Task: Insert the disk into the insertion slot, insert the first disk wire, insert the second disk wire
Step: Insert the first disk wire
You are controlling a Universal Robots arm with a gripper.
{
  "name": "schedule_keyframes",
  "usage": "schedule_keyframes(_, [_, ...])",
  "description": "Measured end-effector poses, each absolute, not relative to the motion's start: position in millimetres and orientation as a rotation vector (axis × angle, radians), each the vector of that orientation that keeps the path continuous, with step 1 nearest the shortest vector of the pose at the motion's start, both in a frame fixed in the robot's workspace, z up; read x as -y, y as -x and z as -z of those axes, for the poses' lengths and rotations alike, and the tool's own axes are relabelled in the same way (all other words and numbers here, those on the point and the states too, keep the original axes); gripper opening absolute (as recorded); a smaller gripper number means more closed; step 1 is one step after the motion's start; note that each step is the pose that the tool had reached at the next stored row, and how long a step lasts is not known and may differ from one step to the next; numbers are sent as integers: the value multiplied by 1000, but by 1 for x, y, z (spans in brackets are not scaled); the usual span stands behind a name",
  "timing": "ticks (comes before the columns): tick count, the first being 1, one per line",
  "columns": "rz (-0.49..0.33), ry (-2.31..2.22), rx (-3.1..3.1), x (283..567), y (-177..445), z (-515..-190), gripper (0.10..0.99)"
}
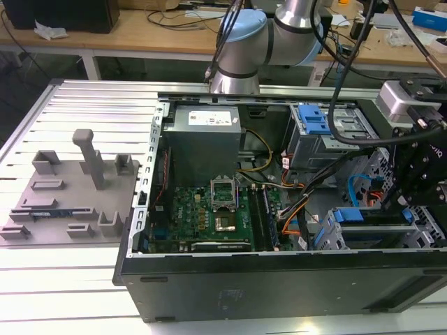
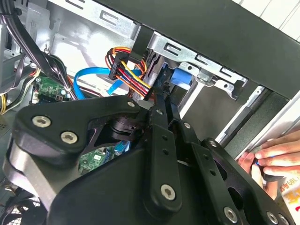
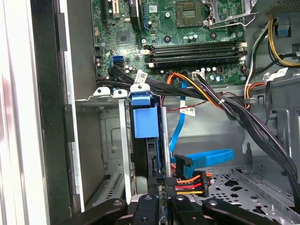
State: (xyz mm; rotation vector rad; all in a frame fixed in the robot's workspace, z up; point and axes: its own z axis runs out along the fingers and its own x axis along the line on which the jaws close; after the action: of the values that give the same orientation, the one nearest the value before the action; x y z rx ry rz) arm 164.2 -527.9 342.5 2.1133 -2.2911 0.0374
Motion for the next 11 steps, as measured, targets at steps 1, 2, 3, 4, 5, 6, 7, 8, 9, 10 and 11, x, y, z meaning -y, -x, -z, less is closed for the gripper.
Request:
schedule_keyframes(1, [-37,-2113,2291,528,-164,-342,165])
schedule_keyframes(2, [-38,-2113,2291,528,-164,-341,165])
schedule_keyframes(3, [-37,-2114,2291,528,-164,-341,165])
schedule_keyframes(4, [-37,-2113,2291,528,-164,-340,165])
schedule_keyframes(5, [-37,-2113,2291,528,-164,-340,165])
schedule_keyframes(6, [-37,-2113,2291,528,-164,-339,165])
schedule_keyframes(7, [-37,-2113,2291,528,-164,-338,165])
schedule_keyframes(8, [-38,-2113,2291,528,-164,-337,165])
schedule_keyframes(9, [-38,-2113,2291,528,-164,-337,165])
schedule_keyframes(10, [-36,-2114,2292,528,-164,-335,176])
schedule_keyframes(11, [-36,-2114,2291,528,-164,-335,235])
